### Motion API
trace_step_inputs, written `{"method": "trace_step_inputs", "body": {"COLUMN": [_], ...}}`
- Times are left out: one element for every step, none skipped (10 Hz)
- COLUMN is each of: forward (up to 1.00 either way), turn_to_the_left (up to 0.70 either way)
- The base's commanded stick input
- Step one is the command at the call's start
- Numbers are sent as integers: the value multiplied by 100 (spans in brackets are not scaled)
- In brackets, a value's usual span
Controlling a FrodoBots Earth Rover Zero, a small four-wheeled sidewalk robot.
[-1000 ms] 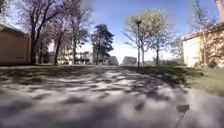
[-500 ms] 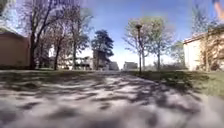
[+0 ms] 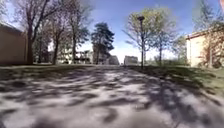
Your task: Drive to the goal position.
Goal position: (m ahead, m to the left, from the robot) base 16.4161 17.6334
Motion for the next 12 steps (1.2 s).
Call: {"method": "trace_step_inputs", "body": {"forward": [100,100,100,100,100,100,100,100,100,100,100,100], "turn_to_the_left": [0,0,0,0,0,0,0,0,0,0,0,0]}}
